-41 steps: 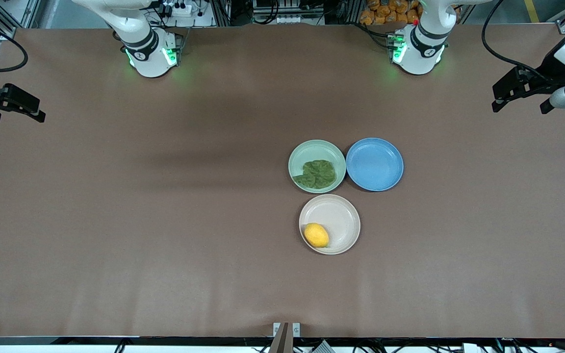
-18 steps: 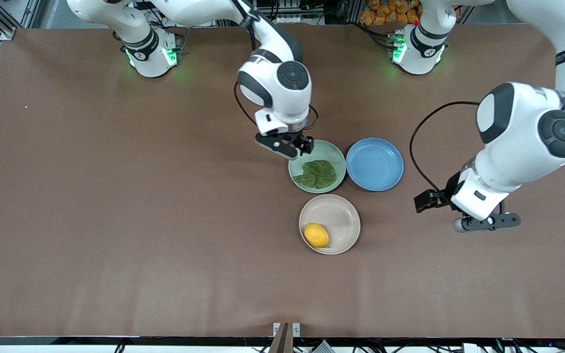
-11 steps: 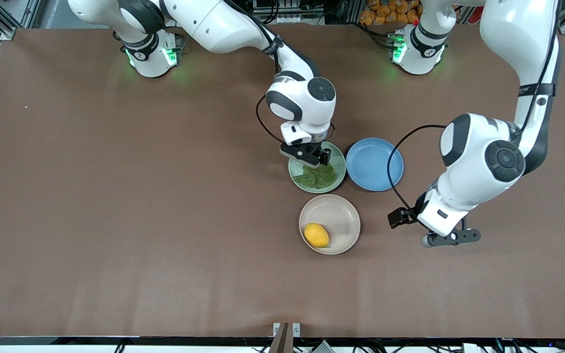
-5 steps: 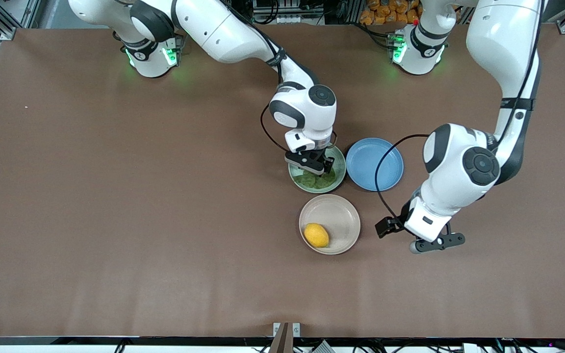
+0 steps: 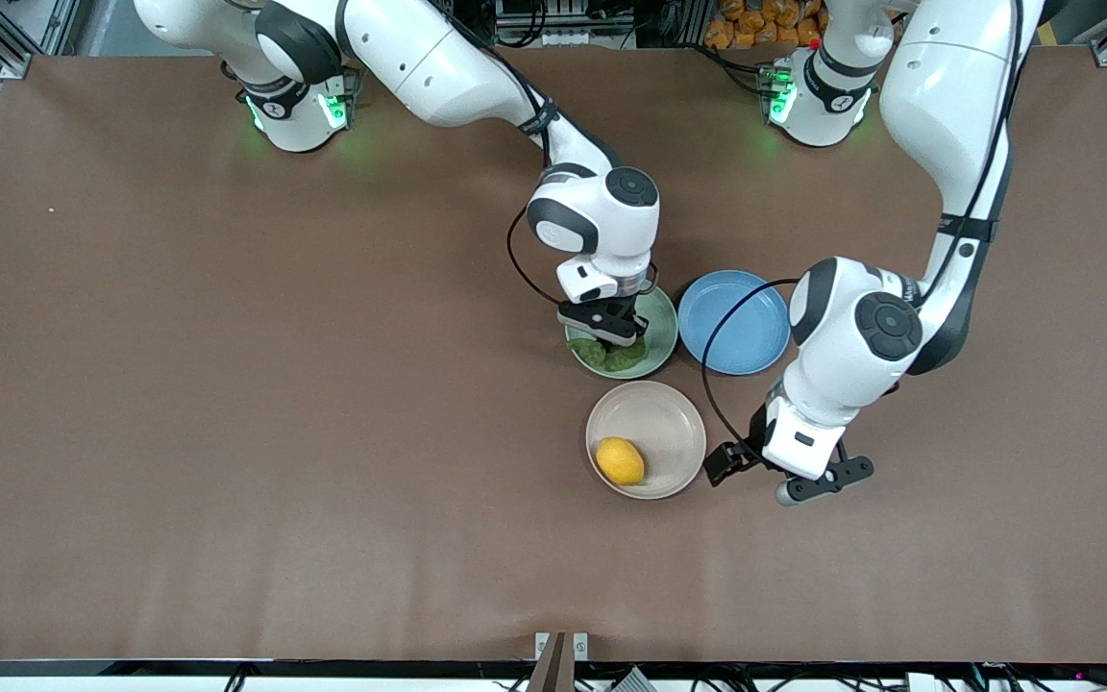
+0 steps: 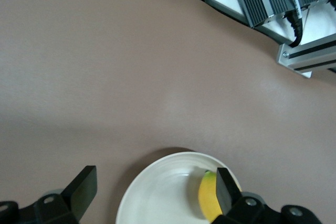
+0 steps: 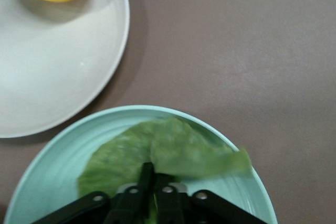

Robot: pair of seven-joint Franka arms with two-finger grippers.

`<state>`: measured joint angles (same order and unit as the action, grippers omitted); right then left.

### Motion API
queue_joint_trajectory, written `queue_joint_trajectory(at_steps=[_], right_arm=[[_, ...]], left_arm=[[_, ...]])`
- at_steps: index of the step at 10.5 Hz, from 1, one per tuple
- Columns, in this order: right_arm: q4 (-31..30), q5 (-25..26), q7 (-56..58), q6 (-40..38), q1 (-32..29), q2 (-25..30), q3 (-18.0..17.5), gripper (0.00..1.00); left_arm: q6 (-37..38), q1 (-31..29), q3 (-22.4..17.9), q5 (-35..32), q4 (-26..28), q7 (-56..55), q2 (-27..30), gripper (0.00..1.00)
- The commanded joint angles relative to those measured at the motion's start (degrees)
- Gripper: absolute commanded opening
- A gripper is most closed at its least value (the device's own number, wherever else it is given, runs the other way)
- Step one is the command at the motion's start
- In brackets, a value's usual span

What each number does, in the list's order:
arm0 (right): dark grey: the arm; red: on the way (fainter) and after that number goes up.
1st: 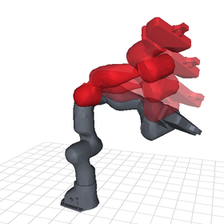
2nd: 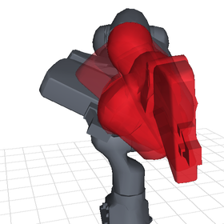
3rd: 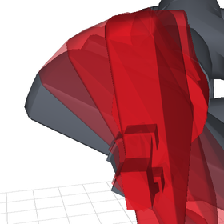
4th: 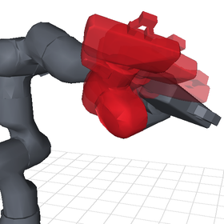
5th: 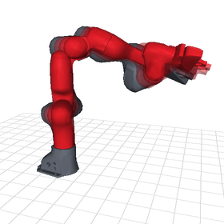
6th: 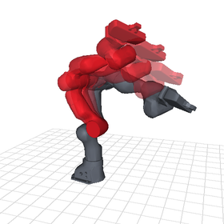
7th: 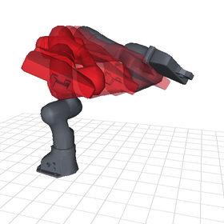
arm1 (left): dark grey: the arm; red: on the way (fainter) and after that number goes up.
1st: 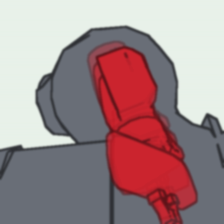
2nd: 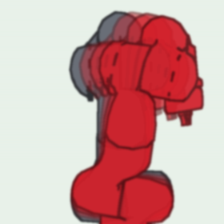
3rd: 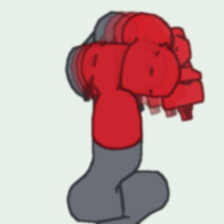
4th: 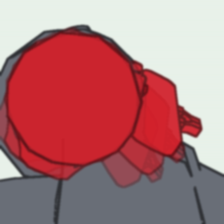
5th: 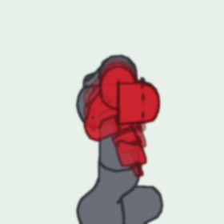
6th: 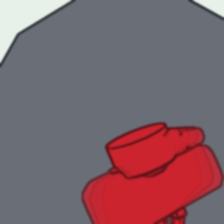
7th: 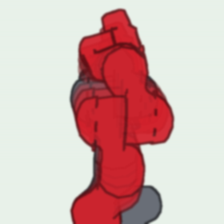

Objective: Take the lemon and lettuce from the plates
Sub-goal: 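Lift the lettuce with the right gripper while the left gripper grasps the lemon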

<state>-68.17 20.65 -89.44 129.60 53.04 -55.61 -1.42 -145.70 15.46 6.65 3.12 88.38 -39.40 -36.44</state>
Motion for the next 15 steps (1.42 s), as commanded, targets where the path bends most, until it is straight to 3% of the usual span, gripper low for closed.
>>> queue_joint_trajectory(at_steps=[1, 5, 9, 11, 12, 13, 15], right_arm=[[0.06, -0.34, 3.63, -5.99, -0.57, 4.7, -0.33, 0.0], [-0.29, -14.2, 20.13, -16.45, -6.79, 15.68, -0.08, 0.0], [-3.46, -26.86, 38.07, -31.02, -24.69, 28.34, 0.01, 0.0], [-3.55, -27.59, 49.48, -40.26, -34.37, 30.64, 0.88, 0.0], [-3.55, -27.59, 55.54, -42.74, -37.63, 30.74, 3.07, 0.0], [-4.42, -27.68, 62.73, -43.02, -38.44, 30.56, 8.48, 0.0], [-10.98, -28.81, 75.23, -37.36, -39.06, 30.21, 17.2, 0.0]], left_arm=[[-4.93, 1.85, -0.41, 1.09, -1.28, -5.49, -2.49, 1.0], [-6.97, 4.05, -0.41, 1.18, -1.28, -7.98, -4.07, 1.0], [-7.41, 6.95, -0.67, 1.18, -1.72, -8.33, -6.62, 1.0], [-7.76, 8.18, -0.76, 1.18, -2.51, -9.64, -7.85, 1.0], [-7.85, 9.06, -0.85, 1.18, -2.69, -10.43, -8.73, 1.0], [-8.98, 9.41, -0.93, 1.1, -2.69, -10.7, -9.17, 1.0], [-11.18, 10.2, -0.94, 1.18, -2.69, -11.05, -10.66, 1.0]])
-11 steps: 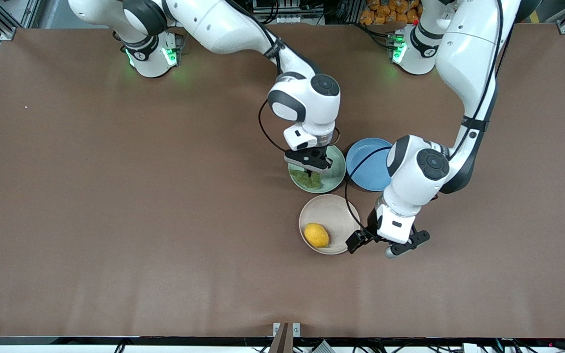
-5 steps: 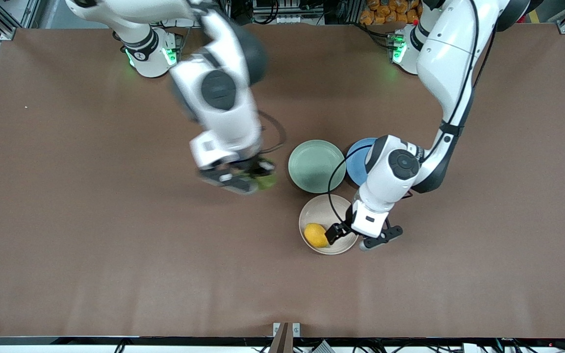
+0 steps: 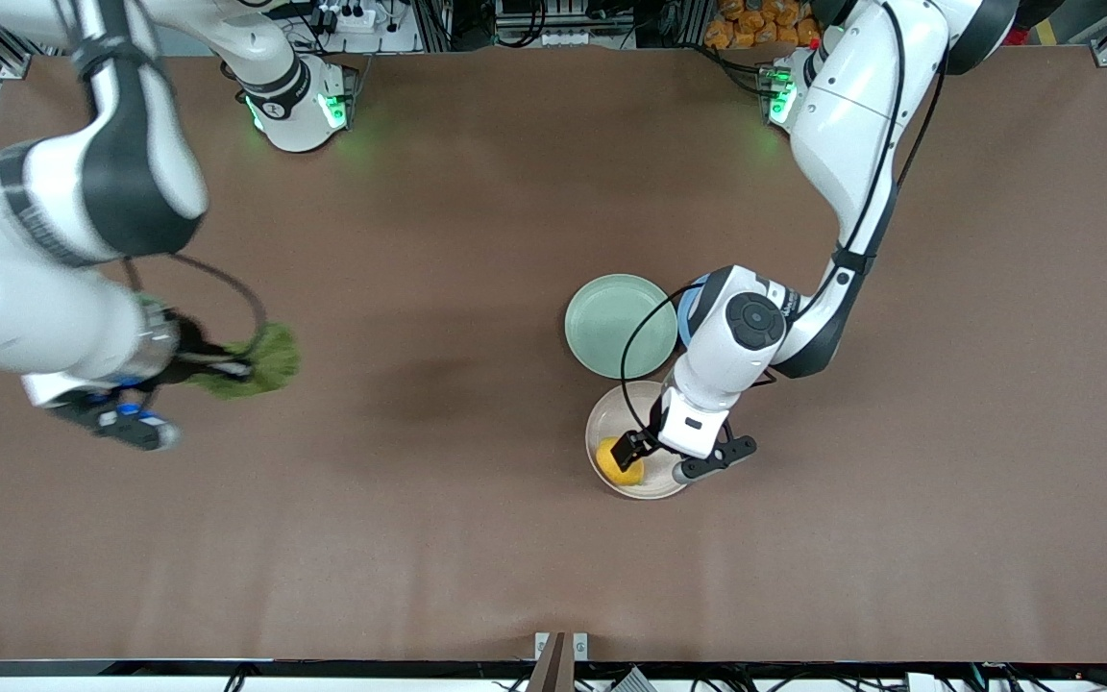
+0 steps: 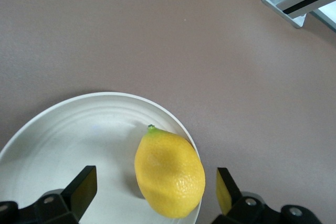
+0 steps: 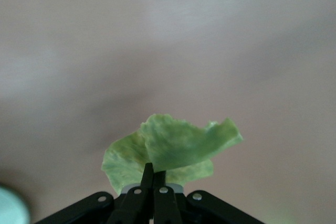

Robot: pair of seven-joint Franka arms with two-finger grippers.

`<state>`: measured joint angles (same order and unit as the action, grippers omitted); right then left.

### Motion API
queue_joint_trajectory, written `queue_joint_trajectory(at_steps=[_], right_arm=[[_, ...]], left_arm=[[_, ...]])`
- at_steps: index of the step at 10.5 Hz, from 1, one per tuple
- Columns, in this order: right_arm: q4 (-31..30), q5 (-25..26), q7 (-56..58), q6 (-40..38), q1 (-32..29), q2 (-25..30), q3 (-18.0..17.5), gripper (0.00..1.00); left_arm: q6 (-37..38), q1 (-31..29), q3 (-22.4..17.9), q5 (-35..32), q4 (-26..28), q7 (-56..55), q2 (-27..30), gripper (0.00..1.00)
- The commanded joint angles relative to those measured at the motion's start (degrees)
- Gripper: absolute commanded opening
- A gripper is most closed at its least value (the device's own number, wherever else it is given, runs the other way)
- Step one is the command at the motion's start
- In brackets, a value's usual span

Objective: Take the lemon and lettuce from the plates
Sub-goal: 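Lift the lettuce with the right gripper while the left gripper grasps the lemon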

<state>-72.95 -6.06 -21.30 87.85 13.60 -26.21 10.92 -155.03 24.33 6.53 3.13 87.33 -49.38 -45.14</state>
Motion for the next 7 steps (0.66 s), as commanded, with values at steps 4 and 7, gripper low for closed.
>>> queue_joint_trajectory(at_steps=[4, 7], right_arm=[[-25.62, -2.2, 21.0, 31.7, -2.87, -0.86, 9.28, 0.0], [-29.62, -5.17, 20.07, 45.81, -2.1, -7.26, 8.94, 0.0]], left_arm=[[-6.51, 2.48, -0.82, 1.0, -1.64, -2.74, -4.43, 1.0], [-7.3, 2.92, -0.82, 1.0, -1.64, -2.92, -5.48, 1.0]])
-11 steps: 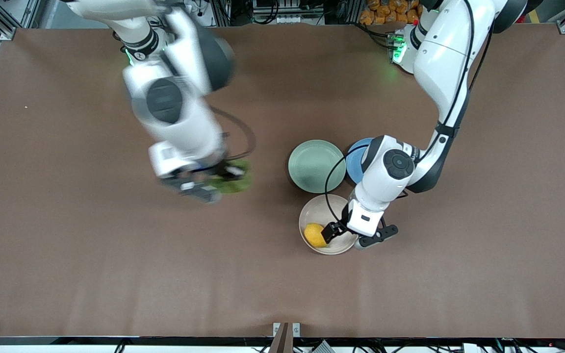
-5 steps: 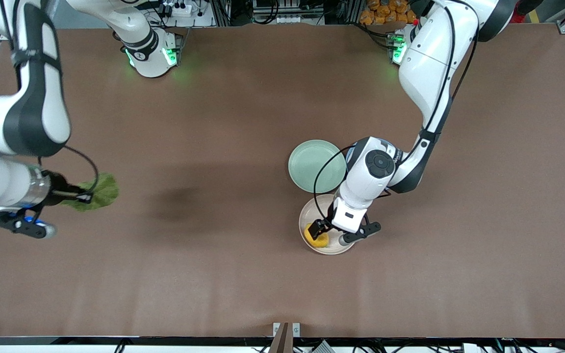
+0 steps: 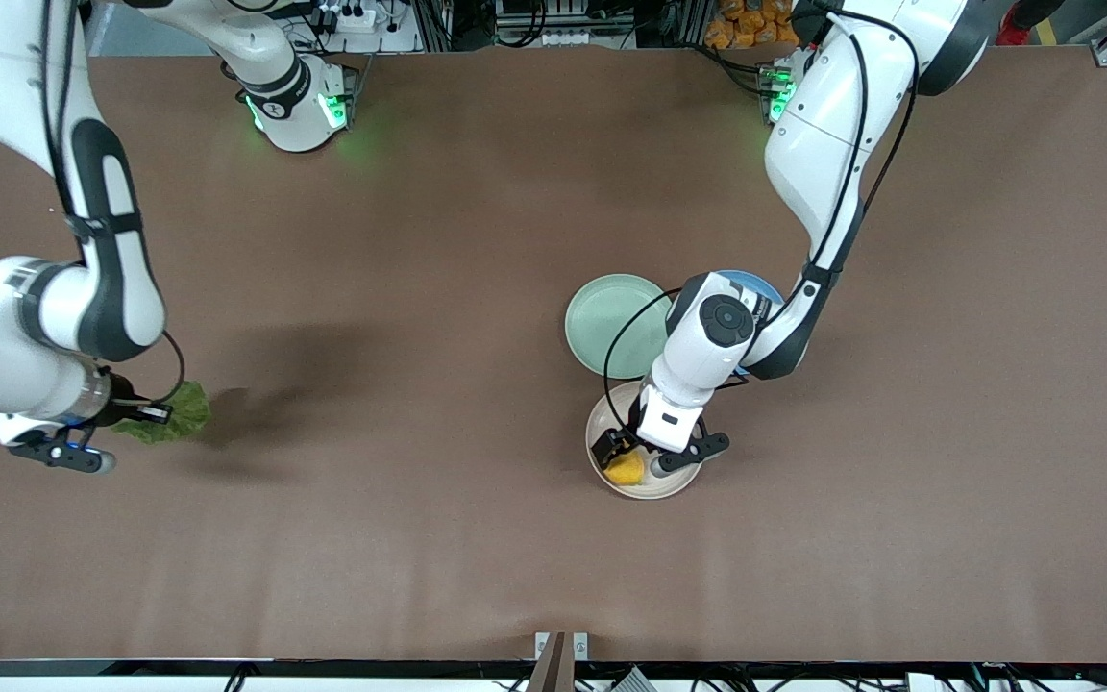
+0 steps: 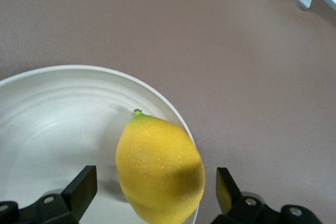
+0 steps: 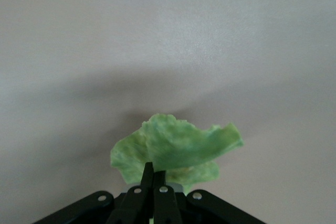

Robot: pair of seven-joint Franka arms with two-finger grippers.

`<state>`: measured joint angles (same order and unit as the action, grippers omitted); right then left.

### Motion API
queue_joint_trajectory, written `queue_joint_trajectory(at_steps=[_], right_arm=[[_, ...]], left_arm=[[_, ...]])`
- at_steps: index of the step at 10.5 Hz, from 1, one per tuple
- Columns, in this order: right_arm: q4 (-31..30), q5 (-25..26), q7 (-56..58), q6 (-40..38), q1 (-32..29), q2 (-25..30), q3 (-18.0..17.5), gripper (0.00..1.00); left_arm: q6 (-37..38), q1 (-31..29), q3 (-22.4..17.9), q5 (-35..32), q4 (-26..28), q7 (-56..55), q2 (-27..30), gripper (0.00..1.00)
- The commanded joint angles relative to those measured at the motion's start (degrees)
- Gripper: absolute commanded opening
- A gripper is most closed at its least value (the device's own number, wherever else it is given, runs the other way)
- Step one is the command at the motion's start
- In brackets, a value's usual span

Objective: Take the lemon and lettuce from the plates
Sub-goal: 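Lower the lettuce onto the bare table and open the right gripper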

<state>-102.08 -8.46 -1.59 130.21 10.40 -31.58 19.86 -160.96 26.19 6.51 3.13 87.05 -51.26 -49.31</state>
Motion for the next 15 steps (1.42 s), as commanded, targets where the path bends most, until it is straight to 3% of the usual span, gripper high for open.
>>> queue_joint_trajectory(at_steps=[1, 4, 5, 6, 7, 8, 11, 15], right_arm=[[-0.14, -3.32, 0.01, 4.6, 1.12, -2.26, -0.69, 0.0], [3.37, -6.57, -3.49, 5.05, 1.02, -4.63, -3.51, 0.0], [3.47, -6.57, -5.33, 4.97, 1.55, -4.72, -3.6, 0.0], [3.47, -6.49, -5.61, 4.44, 1.73, -4.55, -3.68, 0.26], [3.47, -6.49, -5.27, 4.35, 1.73, -4.63, -3.69, 0.82], [3.38, -6.05, -4.65, 4.35, 1.73, -4.55, -3.69, 1.0], [3.73, -5.87, -5.0, 2.43, 1.12, -1.67, -3.25, 1.0], [13.38, -4.74, -4.73, -13.98, 1.2, 4.23, 2.36, 1.0]], left_arm=[[-2.42, 1.05, -0.8, 1.0, -1.36, -1.04, -1.66, 1.0], [-3.48, 1.05, -1.15, 0.82, -1.36, -1.04, -1.93, 1.0], [-4.01, 0.97, -1.06, 0.82, -1.27, -1.04, -2.1, 0.53], [-4.1, 1.05, -1.15, 0.56, -1.27, -0.6, -2.11, 0.12], [-4.1, 0.97, -1.15, -0.14, -1.18, -0.42, -2.11, 0.0], [-4.02, 0.96, -1.15, -0.75, -1.18, -0.34, -2.02, 0.0], [-3.93, 0.0, -1.06, -1.37, -0.65, -0.33, -0.01, 0.0], [-0.7, -2.1, -1.15, -1.37, 2.41, -0.34, 5.26, 0.0]])
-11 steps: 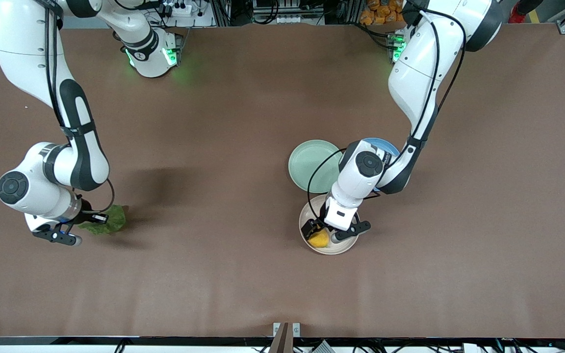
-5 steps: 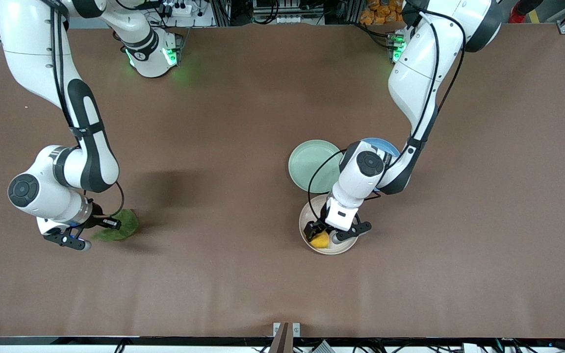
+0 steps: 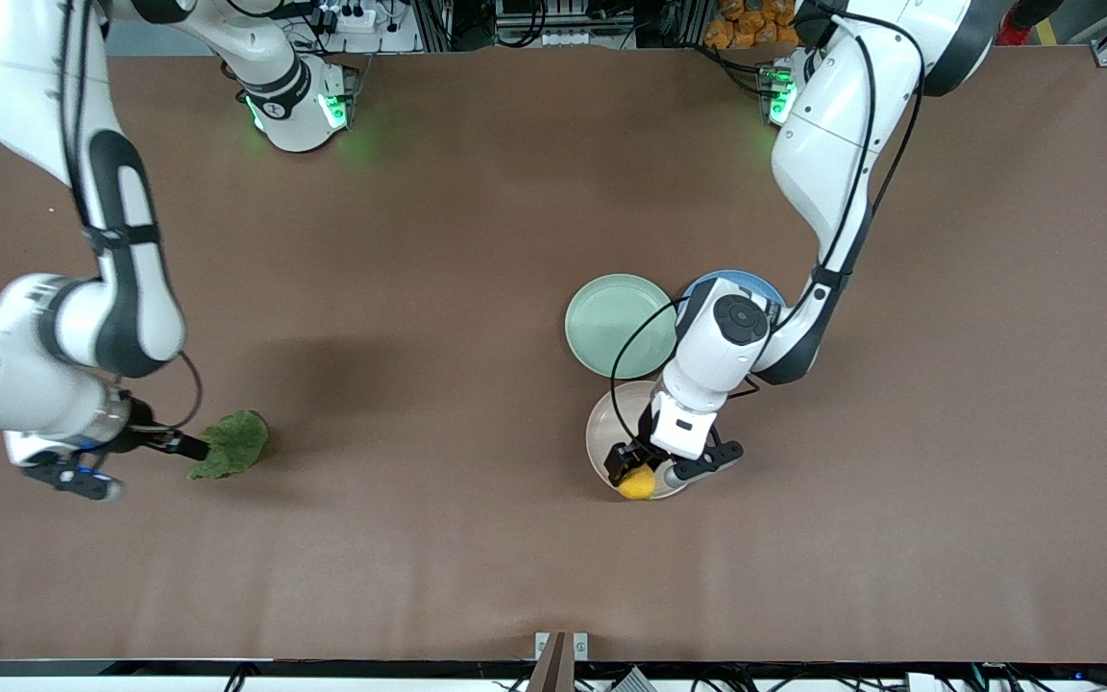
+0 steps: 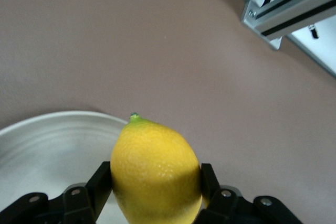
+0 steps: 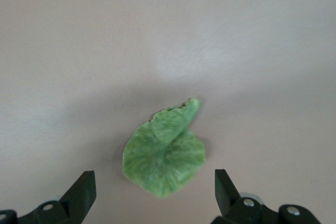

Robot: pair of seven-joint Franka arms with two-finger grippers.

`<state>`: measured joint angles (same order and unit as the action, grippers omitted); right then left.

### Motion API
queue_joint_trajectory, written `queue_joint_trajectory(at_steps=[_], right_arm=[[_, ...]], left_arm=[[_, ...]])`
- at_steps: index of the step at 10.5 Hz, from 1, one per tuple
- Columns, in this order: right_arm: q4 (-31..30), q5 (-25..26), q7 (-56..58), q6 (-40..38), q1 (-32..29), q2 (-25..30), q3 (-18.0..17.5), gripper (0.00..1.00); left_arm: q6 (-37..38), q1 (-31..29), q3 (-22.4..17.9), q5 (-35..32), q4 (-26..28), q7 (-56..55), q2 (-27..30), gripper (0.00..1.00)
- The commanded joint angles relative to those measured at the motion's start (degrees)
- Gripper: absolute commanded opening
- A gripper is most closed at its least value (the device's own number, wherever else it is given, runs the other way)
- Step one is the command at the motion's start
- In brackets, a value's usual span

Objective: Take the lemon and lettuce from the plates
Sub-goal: 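Carry the lemon off the plate with the left gripper while the right gripper withdraws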

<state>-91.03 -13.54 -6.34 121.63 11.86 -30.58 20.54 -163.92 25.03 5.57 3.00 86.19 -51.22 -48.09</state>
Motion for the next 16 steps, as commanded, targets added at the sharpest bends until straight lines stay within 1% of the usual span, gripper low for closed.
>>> queue_joint_trajectory(at_steps=[1, 2, 3, 4, 6, 8, 9, 10, 11, 12, 13, 14, 16], right_arm=[[4.44, 3.14, 0.45, -8.13, -0.17, 4.82, 2.82, 1.0], [5.15, 7.6, 2.19, -9.73, -0.17, 7.36, 2.92, 1.0], [4.81, 8.78, 3.69, -10.53, -0.6, 11.21, 2.92, 1.0], [4.72, 8.79, 4.66, -13.06, -1.65, 14.9, 2.92, 1.0], [4.81, 8.79, 5.46, -19.82, -4.38, 21.5, 2.4, 1.0], [5.07, 8.7, 5.81, -24.66, -6.48, 26.96, 1.87, 1.0], [5.16, 8.62, 7.73, -25.12, -7.72, 28.98, 1.17, 1.0], [5.16, 8.44, 10.01, -25.3, -8.08, 30.05, 1.08, 1.0], [5.16, 8.27, 11.69, -26.17, -8.69, 31.1, 1.08, 1.0], [5.25, 8.18, 13.09, -28.27, -9.39, 31.11, 0.99, 1.0], [5.25, 8.09, 14.07, -28.72, -9.75, 31.11, 0.21, 1.0], [5.25, 8.09, 14.77, -30.99, -9.92, 31.11, -0.67, 1.0], [5.16, 8.09, 15.04, -35.38, -10.01, 30.76, -0.94, 1.0]], left_arm=[[5.59, -1.82, -0.21, -1.25, 3.54, -0.2, 5.71, 0.0], [9.71, -3.13, -0.21, -1.33, 3.63, 1.02, 7.47, 0.0], [13.76, -4.53, -0.21, -1.33, 5.37, 4.6, 10.09, 0.0], [15.19, -5.77, -0.21, -1.33, 8.52, 6.64, 13.25, 0.0], [15.21, -7.35, -0.21, -1.33, 16.34, 9.72, 18.97, 0.0], [15.2, -8.41, -0.21, -1.33, 21.8, 11.92, 22.5, 0.0], [15.2, -9.46, -0.21, -1.42, 24.26, 13.15, 23.91, 0.0], [15.2, -10.43, -0.21, -2.99, 27.33, 15.25, 25.4, 0.0], [15.2, -12.96, -0.12, -4.92, 29.28, 17.71, 26.37, 0.0], [15.2, -14.99, -0.12, -5.72, 30.17, 20.86, 26.55, 0.0], [15.2, -16.83, -0.12, -5.73, 30.35, 23.94, 26.21, 0.0], [15.2, -19.29, -0.12, -5.73, 30.44, 27.71, 25.77, 0.0], [15.29, -24.56, -0.12, -5.73, 30.88, 36.06, 25.24, 0.0]])
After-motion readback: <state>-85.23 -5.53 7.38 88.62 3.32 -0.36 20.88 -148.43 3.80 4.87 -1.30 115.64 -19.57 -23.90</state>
